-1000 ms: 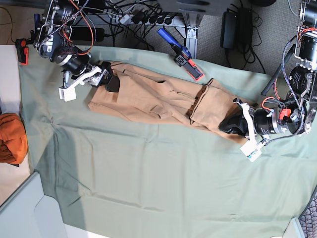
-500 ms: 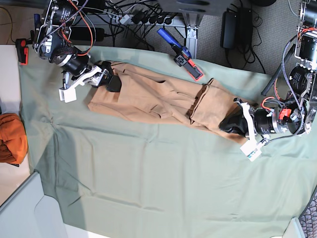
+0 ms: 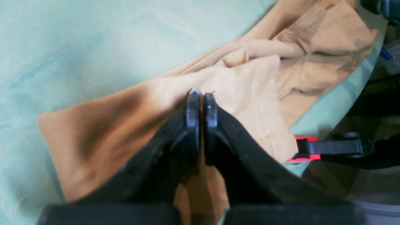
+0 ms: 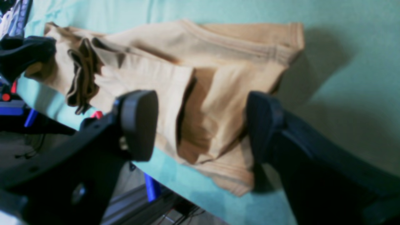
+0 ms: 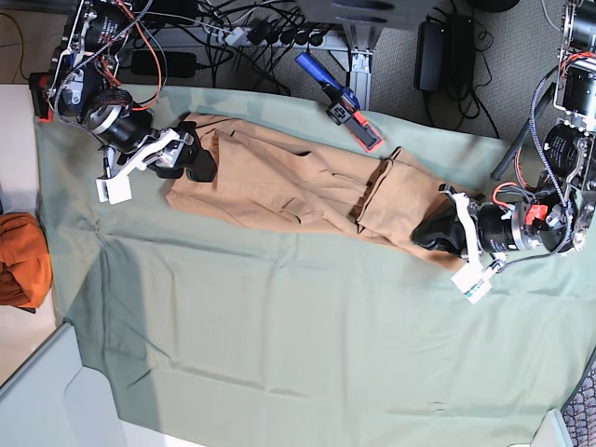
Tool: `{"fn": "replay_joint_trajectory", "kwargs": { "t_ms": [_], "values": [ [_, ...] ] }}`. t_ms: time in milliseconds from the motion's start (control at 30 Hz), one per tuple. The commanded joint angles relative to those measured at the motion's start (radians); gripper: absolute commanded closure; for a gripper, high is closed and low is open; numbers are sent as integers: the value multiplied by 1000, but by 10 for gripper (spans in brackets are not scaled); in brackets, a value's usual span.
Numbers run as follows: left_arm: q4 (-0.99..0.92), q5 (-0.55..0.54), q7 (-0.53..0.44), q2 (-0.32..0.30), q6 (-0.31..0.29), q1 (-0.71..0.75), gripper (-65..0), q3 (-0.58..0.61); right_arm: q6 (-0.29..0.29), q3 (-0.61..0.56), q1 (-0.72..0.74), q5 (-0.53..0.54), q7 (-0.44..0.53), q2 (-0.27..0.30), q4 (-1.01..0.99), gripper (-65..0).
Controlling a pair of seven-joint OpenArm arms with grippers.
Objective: Fold the T-shirt properly
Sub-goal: 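Grasp the collar end with the right gripper while the left gripper holds the hem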
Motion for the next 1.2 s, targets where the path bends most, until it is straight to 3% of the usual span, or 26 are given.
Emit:
{"fn": "replay_joint_trajectory", "kwargs": {
  "t_ms": [0, 200, 500, 1167],
  "values": [
    [15, -21, -14, -8, -9, -16, -24, -5, 130, 7, 7, 12, 26, 14, 7, -437],
    [15, -21, -14, -8, -9, -16, -24, -5, 129, 7, 7, -9, 48, 3, -11, -437],
    [15, -21, -10, -9, -9, -16, -24, -5, 129, 3, 7, -83, 71, -100, -11, -437],
    [15, -44, -10, -23, -9, -16, -24, -5, 129, 111, 4, -85, 63, -96, -10, -437]
  ]
}}
